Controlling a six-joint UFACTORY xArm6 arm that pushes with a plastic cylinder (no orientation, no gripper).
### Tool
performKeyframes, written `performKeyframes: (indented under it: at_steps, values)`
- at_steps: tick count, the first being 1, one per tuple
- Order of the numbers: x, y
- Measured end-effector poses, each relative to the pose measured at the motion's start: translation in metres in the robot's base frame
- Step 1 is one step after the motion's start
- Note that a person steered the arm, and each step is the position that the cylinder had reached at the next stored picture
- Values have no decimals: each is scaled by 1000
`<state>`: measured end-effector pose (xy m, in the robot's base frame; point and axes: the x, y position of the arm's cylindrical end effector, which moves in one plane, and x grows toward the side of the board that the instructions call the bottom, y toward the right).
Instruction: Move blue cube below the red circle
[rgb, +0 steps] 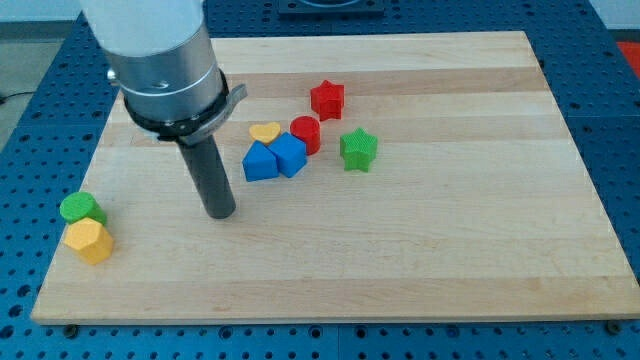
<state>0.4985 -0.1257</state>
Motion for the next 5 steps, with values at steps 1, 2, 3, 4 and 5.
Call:
performKeyframes:
  at_steps: [1,2,3,4,5]
  values:
    - [-17,8]
    - [-34,21]
    - [-50,42]
    - [-64,52]
    - [-75,61]
